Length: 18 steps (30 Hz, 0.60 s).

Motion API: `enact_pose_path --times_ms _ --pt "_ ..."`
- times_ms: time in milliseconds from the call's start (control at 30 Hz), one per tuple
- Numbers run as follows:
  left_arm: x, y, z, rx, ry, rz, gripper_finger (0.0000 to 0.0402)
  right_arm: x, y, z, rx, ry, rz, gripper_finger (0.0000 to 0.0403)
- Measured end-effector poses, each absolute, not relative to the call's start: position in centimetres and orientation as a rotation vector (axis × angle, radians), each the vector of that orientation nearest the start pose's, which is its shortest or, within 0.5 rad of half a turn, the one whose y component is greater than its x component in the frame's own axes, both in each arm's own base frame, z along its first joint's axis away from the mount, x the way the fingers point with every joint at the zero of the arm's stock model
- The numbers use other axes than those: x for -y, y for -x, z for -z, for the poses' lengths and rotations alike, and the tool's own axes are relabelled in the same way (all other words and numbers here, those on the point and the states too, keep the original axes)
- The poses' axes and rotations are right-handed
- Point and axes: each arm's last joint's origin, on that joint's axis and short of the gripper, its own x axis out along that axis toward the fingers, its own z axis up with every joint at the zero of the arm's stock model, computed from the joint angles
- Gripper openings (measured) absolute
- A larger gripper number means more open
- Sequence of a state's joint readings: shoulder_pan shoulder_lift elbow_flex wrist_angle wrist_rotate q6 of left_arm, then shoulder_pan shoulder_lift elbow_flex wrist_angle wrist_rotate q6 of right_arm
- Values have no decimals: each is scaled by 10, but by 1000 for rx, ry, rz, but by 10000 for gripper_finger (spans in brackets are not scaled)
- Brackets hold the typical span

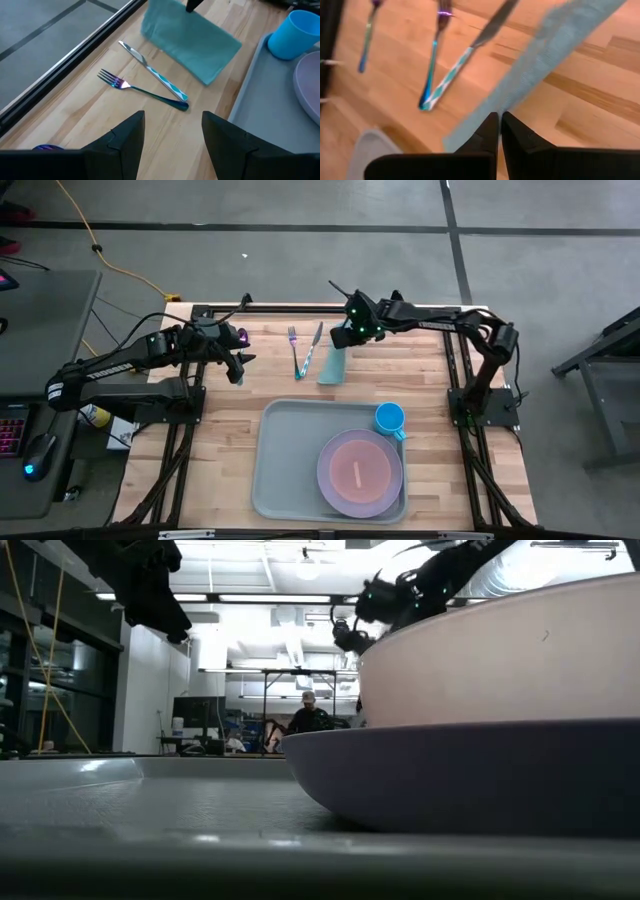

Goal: Set up tray
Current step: Put the blue napkin on the gray tray to the left of the purple plate

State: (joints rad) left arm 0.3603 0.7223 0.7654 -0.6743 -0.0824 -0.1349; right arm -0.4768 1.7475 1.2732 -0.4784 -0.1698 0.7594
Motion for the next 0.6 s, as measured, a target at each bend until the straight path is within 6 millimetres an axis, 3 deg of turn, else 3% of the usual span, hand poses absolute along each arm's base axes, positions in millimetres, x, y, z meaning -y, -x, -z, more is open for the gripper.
enact_pose_path --times_ms 600 --pt "-52 -133 -292 -599 225 -446 227 103 -342 -265 -702 -904 409 0"
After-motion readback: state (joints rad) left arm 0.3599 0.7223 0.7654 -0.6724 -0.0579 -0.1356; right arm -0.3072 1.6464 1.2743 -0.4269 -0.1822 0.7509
